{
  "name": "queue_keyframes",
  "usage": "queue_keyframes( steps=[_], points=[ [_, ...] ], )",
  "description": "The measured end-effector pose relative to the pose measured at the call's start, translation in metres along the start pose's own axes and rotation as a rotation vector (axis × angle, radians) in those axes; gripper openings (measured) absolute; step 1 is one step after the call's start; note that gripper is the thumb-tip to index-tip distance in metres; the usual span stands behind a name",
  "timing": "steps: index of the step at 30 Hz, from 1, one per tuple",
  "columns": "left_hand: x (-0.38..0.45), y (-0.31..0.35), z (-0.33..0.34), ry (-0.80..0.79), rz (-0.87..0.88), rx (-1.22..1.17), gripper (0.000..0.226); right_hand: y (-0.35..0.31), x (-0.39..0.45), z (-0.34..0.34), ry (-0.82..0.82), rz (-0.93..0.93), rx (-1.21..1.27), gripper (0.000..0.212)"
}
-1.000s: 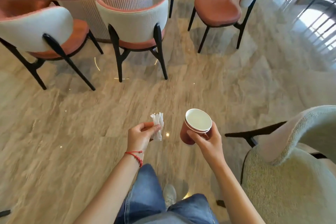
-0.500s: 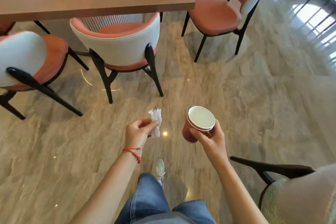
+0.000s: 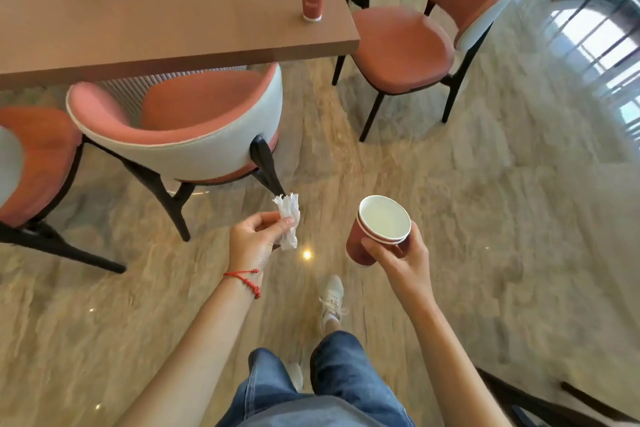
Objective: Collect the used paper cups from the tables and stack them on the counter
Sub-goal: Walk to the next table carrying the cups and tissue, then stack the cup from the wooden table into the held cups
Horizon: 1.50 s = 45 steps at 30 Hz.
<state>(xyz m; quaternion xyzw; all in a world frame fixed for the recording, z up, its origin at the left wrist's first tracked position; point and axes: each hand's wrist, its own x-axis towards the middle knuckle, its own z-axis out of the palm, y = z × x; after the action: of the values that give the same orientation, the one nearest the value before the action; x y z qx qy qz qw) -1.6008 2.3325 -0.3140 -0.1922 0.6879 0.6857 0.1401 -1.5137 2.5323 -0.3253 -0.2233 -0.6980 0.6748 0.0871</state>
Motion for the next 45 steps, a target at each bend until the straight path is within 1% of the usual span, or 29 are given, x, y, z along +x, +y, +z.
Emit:
queue_keyframes(
  steps=[5,12,18,24,28,31,35,37,40,45],
  points=[
    [0.064,0.046,0.056,0.001,0.016,-0.036,0.014,-0.023,0.097,-0.005,-0.025,-0.018,0.003,0.05],
    [0.142,0.1,0.108,0.026,0.073,-0.05,0.015,-0.056,0.209,0.005,-0.076,-0.038,-0.018,0.057],
    [0.223,0.134,0.13,0.025,0.055,-0.068,0.012,-0.068,0.296,0.028,-0.092,-0.055,-0.032,0.054],
    [0.307,0.182,0.143,0.034,0.056,-0.07,0.016,-0.093,0.385,0.062,-0.085,-0.056,-0.033,0.052],
    [0.349,0.211,0.149,0.018,0.055,-0.068,0.014,-0.112,0.434,0.084,-0.08,-0.062,-0.033,0.054],
    [0.371,0.228,0.153,0.038,0.027,-0.121,0.013,-0.125,0.462,0.096,-0.083,-0.06,-0.024,0.055],
    [0.402,0.239,0.157,0.06,0.0,-0.135,0.012,-0.14,0.505,0.114,-0.126,-0.067,-0.023,0.06],
    [0.417,0.243,0.159,0.08,-0.008,-0.117,0.012,-0.146,0.527,0.122,-0.152,-0.077,-0.022,0.059],
    [0.437,0.247,0.163,0.14,-0.035,-0.147,0.011,-0.154,0.562,0.134,-0.208,-0.095,-0.039,0.057],
    [0.462,0.252,0.17,0.208,-0.059,-0.139,0.013,-0.16,0.612,0.15,-0.277,-0.11,-0.095,0.064]
  ],
)
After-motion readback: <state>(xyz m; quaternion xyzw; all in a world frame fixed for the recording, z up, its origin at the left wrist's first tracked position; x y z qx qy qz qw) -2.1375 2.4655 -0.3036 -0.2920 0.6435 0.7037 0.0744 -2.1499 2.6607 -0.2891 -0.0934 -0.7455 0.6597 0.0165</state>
